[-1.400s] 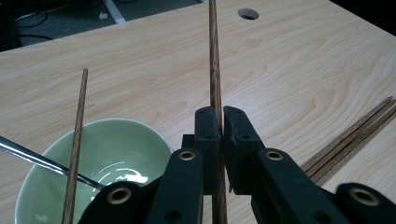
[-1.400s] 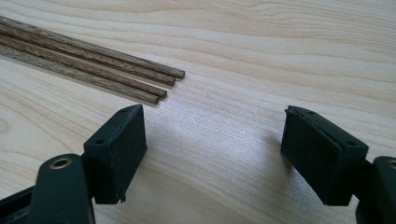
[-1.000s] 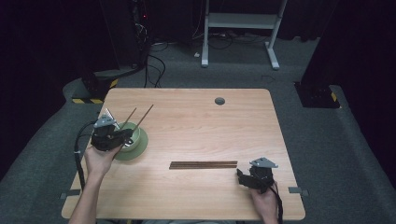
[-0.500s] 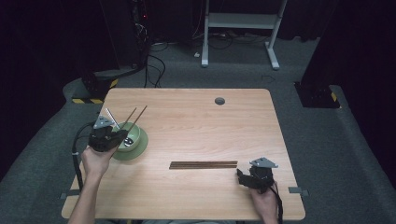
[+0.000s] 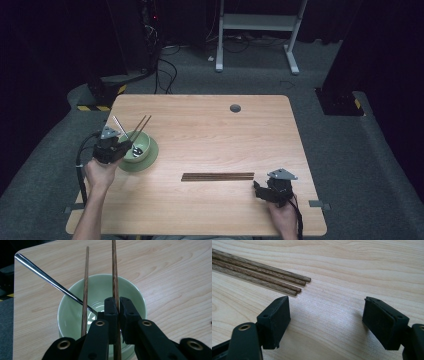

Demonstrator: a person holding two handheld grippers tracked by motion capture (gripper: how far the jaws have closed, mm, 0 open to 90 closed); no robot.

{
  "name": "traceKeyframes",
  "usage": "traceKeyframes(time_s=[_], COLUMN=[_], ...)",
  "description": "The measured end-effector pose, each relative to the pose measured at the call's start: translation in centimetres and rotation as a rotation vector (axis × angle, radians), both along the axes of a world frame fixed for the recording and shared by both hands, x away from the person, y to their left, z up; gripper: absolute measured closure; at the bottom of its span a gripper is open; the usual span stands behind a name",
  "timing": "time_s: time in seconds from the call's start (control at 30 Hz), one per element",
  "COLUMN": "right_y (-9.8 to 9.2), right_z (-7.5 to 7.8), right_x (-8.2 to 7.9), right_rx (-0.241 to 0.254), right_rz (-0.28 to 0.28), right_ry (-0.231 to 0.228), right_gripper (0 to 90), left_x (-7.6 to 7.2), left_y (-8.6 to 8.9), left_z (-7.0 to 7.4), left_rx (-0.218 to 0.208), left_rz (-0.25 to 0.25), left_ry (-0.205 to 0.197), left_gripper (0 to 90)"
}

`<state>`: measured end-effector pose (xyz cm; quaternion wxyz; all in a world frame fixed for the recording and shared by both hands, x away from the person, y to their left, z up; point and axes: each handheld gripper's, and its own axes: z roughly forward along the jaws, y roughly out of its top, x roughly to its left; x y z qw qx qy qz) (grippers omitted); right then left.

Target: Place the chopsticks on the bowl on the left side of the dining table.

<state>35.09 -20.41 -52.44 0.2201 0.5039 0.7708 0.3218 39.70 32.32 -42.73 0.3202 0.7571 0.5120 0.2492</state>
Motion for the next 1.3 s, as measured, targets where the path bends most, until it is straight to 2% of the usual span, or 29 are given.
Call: traceKeyframes(time_s=[0.27,0.33,0.5,0.67,0.87,1.3], right_y=[0.0,0.0,0.0,0.0,0.0,0.0], right_z=[0.0,0.0,0.0,0.0,0.0,0.0], right_x=[0.0,0.0,0.0,0.0,0.0,0.0], right_rx=[-0.001,0.000,-0.001,0.000,-0.001,-0.001], right_rz=[0.001,0.000,0.001,0.000,0.001,0.001], right_ry=[-0.001,0.000,-0.001,0.000,-0.001,-0.001], right_gripper=[22.0,22.0,22.0,22.0,22.0,22.0], left_x=[0.7,0.9,1.4,1.8,2.3,2.7], left_y=[-0.1,-0.1,-0.2,-0.3,-0.4,-0.1], left_z=[-0.4,-0.5,-0.5,-0.6,-0.9,-1.3], left_rx=[0.049,0.079,0.101,0.103,0.142,0.142], left_rz=[0.012,0.020,0.023,0.030,0.046,0.068], left_ry=[0.014,0.022,0.035,0.037,0.048,0.062], left_gripper=[84.2,84.2,84.2,84.2,84.1,84.1])
